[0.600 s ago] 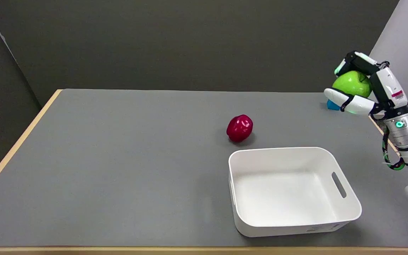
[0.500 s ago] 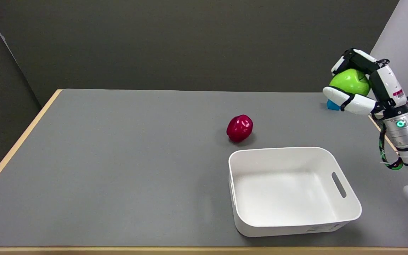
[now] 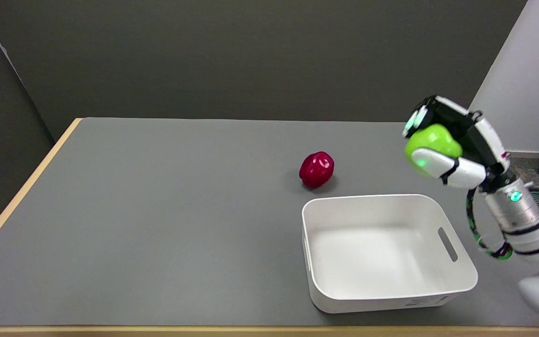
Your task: Place the green apple into the white box.
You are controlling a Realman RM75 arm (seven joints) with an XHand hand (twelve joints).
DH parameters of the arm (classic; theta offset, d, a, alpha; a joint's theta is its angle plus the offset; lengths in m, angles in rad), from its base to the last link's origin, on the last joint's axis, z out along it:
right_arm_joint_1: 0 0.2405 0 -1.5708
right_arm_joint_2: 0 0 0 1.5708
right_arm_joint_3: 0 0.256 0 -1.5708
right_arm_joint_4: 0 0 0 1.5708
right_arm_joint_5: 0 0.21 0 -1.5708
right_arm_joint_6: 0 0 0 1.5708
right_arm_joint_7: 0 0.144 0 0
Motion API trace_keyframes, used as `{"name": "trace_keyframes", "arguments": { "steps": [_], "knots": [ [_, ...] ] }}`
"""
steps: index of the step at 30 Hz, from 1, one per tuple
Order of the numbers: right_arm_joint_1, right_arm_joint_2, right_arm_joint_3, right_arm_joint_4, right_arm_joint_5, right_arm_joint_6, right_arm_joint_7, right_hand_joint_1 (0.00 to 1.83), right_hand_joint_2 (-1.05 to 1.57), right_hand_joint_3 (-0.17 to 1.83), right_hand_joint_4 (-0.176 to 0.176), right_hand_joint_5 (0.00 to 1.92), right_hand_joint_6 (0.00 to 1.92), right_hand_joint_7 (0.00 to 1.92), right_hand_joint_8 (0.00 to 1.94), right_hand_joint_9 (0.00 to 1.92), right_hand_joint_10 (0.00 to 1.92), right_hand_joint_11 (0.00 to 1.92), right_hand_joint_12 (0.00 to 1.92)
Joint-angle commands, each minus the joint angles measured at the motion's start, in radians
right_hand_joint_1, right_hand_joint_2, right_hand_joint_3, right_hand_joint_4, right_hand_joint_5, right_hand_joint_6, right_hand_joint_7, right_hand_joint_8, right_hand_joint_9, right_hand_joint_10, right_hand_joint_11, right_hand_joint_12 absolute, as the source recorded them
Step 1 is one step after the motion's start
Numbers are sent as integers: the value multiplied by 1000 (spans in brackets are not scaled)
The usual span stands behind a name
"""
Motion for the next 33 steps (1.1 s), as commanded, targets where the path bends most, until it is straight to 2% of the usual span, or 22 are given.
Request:
{"name": "trace_keyframes", "arguments": {
  "steps": [1,9,11,13,15,16,17,18,20,22,24,27,28,33],
  "knots": [
    [-122,-39,-182,-5,13,86,157,1118,1235,308,-176,500,1695,564,1747,840,1921,699,1921],
    [-99,-62,-195,-81,20,116,149,1114,1236,310,-176,497,1698,561,1752,841,1921,599,1921],
    [-83,-69,-196,-112,21,145,149,1089,1272,295,-174,451,1743,518,1801,783,1915,471,1921],
    [-64,-76,-200,-138,22,179,149,1278,1056,541,-86,338,1095,635,1665,673,1682,181,1916],
    [-47,-84,-200,-165,31,212,149,920,796,922,-19,235,577,412,776,354,1005,102,1400],
    [-43,-87,-203,-171,39,222,149,819,713,1008,6,185,451,293,520,191,776,55,1189],
    [-38,-91,-205,-178,50,230,149,784,675,1013,20,146,431,193,429,61,660,13,1050],
    [-35,-94,-206,-181,58,234,149,746,659,962,28,117,385,120,298,14,465,-1,822],
    [-34,-96,-207,-183,65,239,149,665,645,804,39,69,269,-1,-1,-1,-1,-1,266],
    [-33,-98,-206,-183,68,241,149,630,573,848,31,48,234,-1,-1,-1,-1,-1,-1],
    [-31,-98,-205,-184,68,244,149,592,594,721,25,0,251,-1,-1,-1,-1,-1,-1],
    [-31,-98,-200,-182,68,244,149,569,592,667,20,-1,183,-1,-1,-1,-1,-1,-1],
    [-31,-96,-201,-180,68,245,149,561,515,785,16,0,102,-1,-1,-1,-1,-1,-1],
    [-30,-96,-199,-180,75,247,149,545,504,800,11,-1,73,-1,-1,-1,-1,-1,-1]
  ]
}}
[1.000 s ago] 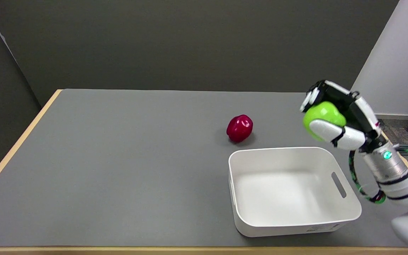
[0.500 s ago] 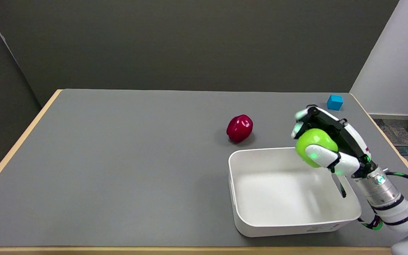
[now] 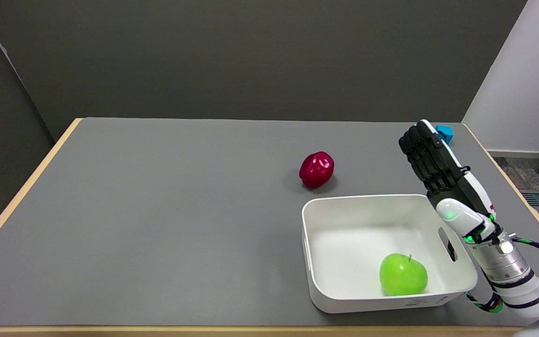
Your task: Place the green apple into the white box.
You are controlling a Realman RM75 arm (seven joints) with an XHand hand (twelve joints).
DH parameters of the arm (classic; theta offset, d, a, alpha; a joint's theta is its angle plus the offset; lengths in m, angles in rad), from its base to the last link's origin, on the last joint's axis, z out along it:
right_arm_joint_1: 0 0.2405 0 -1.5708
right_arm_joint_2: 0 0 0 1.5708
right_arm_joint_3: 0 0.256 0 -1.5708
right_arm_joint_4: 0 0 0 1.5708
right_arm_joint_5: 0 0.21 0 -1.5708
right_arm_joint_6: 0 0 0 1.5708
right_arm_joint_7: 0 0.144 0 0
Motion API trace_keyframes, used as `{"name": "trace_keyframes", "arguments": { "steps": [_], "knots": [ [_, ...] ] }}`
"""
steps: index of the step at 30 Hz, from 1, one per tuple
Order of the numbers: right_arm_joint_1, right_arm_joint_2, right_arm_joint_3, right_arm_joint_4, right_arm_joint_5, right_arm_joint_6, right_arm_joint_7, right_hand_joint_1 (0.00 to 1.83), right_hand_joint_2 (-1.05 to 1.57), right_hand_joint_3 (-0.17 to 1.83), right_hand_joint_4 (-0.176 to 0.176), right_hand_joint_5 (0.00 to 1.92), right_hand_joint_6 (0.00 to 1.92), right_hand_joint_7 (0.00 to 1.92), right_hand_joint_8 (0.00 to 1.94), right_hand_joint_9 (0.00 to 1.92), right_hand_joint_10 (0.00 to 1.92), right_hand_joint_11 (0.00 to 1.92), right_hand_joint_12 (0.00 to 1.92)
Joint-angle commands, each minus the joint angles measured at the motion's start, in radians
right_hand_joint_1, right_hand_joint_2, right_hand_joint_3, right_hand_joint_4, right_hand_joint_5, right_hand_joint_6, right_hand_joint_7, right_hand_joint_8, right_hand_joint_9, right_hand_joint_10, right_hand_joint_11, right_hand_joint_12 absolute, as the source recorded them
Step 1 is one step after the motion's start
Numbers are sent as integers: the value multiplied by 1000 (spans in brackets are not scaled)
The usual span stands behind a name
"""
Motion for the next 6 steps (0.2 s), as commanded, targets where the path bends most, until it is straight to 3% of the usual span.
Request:
{"name": "trace_keyframes", "arguments": {
  "steps": [1,4,6],
  "knots": [
    [18,-18,-13,-37,44,54,11,541,505,799,11,-1,75,-1,-1,-1,-1,-1,-1],
    [24,-18,-12,-8,116,68,11,517,579,636,11,-1,85,-1,-1,-1,-1,-1,-1],
    [35,-14,-10,17,182,80,11,508,579,641,10,-1,86,-1,-1,-1,-1,-1,-1]
  ]
}}
